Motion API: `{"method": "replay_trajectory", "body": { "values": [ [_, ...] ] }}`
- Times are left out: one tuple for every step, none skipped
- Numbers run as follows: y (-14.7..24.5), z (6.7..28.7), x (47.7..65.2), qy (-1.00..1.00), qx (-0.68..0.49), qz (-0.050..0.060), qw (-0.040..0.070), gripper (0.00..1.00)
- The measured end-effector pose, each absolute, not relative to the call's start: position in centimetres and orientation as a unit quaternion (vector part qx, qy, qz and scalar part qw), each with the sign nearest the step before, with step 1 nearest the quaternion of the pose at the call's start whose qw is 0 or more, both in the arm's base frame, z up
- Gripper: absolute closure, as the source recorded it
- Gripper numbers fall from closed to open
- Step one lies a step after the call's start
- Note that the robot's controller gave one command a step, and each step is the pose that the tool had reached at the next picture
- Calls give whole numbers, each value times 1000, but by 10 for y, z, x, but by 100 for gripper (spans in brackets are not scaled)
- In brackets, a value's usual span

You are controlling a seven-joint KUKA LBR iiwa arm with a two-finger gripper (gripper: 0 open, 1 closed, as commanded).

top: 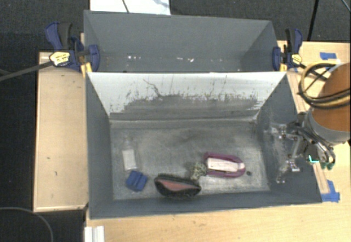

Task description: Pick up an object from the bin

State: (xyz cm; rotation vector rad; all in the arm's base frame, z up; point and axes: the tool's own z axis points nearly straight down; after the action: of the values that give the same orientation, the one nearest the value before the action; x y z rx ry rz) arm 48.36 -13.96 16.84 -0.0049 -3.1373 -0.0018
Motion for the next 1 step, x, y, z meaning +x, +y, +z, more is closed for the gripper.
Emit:
{"method": "replay_trajectory", "body": {
  "values": [
    [-62, 75, 483, -1000, -21, -2, 2, 0]
  ]
}}
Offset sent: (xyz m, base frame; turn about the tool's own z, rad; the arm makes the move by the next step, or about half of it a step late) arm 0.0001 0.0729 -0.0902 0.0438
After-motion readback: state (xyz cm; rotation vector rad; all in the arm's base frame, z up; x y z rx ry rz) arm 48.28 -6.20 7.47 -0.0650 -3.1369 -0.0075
